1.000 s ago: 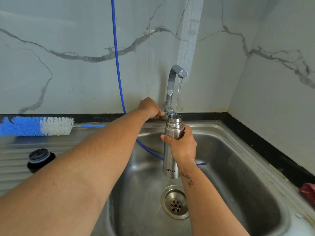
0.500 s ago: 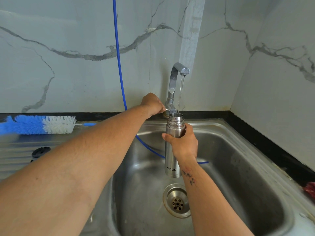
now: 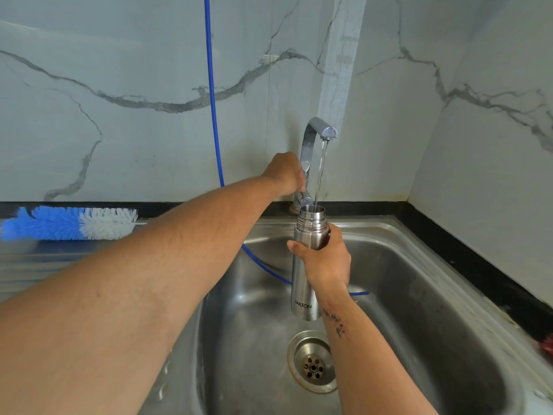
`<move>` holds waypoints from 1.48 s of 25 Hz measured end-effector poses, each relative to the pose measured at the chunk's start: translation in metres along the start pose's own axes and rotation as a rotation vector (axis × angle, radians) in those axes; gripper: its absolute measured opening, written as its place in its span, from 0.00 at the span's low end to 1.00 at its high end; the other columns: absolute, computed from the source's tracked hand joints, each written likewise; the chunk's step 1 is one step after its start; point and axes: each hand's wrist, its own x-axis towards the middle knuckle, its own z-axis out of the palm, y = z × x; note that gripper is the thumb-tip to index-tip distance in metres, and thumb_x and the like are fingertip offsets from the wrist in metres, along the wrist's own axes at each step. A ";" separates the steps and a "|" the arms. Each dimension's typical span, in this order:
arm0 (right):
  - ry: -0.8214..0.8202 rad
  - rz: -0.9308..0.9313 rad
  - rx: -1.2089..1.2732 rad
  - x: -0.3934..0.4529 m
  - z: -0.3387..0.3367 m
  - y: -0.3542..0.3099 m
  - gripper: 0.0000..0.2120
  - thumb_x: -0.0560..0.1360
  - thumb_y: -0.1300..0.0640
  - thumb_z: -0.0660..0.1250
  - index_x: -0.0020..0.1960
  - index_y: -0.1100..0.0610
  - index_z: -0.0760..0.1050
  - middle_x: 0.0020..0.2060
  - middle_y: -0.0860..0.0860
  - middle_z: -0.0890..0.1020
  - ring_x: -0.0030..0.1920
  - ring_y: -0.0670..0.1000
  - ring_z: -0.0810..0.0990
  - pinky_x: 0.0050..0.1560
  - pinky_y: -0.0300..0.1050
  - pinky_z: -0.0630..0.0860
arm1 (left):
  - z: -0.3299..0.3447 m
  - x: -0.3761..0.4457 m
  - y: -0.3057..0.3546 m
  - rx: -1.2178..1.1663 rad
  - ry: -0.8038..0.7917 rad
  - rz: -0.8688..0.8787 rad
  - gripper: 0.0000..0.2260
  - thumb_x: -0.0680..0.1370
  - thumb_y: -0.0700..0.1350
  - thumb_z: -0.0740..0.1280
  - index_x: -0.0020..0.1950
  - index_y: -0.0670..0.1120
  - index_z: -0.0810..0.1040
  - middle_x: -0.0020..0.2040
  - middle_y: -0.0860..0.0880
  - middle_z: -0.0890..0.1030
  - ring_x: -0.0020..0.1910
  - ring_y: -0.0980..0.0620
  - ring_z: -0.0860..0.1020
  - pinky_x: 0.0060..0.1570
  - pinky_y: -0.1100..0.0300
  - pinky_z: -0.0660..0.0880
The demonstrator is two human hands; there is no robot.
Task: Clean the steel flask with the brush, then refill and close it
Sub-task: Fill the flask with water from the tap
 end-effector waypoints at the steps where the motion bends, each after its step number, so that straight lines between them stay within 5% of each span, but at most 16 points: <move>1: 0.000 -0.004 0.003 0.000 0.000 0.000 0.31 0.70 0.51 0.81 0.69 0.46 0.71 0.55 0.44 0.82 0.54 0.49 0.80 0.55 0.48 0.75 | 0.001 0.002 0.003 0.010 -0.002 0.011 0.05 0.75 0.38 0.76 0.49 0.38 0.86 0.48 0.44 0.86 0.52 0.48 0.84 0.61 0.55 0.78; 10: 0.014 -0.042 0.015 0.005 -0.001 0.005 0.30 0.69 0.50 0.81 0.67 0.45 0.72 0.53 0.43 0.83 0.53 0.48 0.81 0.55 0.50 0.78 | 0.009 -0.002 0.017 0.072 0.015 0.104 0.11 0.78 0.37 0.73 0.60 0.38 0.81 0.47 0.46 0.84 0.46 0.50 0.84 0.54 0.58 0.79; 16: -0.022 -0.096 0.103 -0.003 -0.019 -0.022 0.22 0.66 0.48 0.82 0.56 0.44 0.76 0.45 0.44 0.84 0.47 0.47 0.83 0.52 0.50 0.80 | -0.042 -0.080 0.032 -0.405 0.185 0.008 0.08 0.85 0.41 0.61 0.53 0.44 0.80 0.48 0.45 0.84 0.43 0.49 0.83 0.46 0.57 0.82; 20: -0.147 -0.152 0.243 -0.014 -0.031 -0.053 0.20 0.65 0.48 0.83 0.53 0.46 0.79 0.46 0.46 0.86 0.48 0.49 0.85 0.53 0.51 0.82 | -0.085 -0.163 0.013 -0.409 0.282 0.083 0.08 0.80 0.41 0.68 0.58 0.48 0.80 0.47 0.53 0.84 0.44 0.57 0.83 0.48 0.64 0.79; 25: -0.444 -0.225 0.320 -0.041 -0.036 -0.093 0.23 0.67 0.55 0.81 0.60 0.55 0.79 0.49 0.50 0.88 0.50 0.53 0.87 0.44 0.47 0.84 | -0.084 -0.240 -0.022 -0.357 0.043 -0.082 0.35 0.69 0.56 0.81 0.73 0.52 0.72 0.66 0.57 0.78 0.63 0.59 0.77 0.65 0.59 0.75; 28: -0.552 -0.270 0.368 -0.058 -0.030 -0.106 0.26 0.66 0.54 0.80 0.61 0.57 0.78 0.51 0.53 0.87 0.51 0.54 0.87 0.43 0.44 0.82 | -0.079 -0.259 -0.023 -0.335 0.017 -0.065 0.33 0.64 0.60 0.82 0.65 0.60 0.74 0.57 0.61 0.81 0.55 0.64 0.80 0.55 0.63 0.78; 34: -0.650 -0.348 0.433 -0.075 -0.022 -0.119 0.24 0.67 0.55 0.78 0.62 0.55 0.78 0.51 0.54 0.87 0.53 0.55 0.87 0.45 0.44 0.82 | -0.082 -0.277 -0.024 -0.359 0.250 -0.067 0.25 0.67 0.54 0.81 0.59 0.56 0.75 0.47 0.57 0.83 0.45 0.63 0.81 0.42 0.66 0.77; 37: -0.720 -0.377 0.507 -0.082 -0.017 -0.125 0.28 0.69 0.49 0.77 0.66 0.57 0.77 0.55 0.56 0.86 0.54 0.57 0.85 0.48 0.53 0.84 | -0.098 -0.289 -0.026 -0.366 0.378 -0.036 0.25 0.66 0.53 0.81 0.59 0.57 0.75 0.46 0.58 0.83 0.43 0.62 0.81 0.40 0.65 0.77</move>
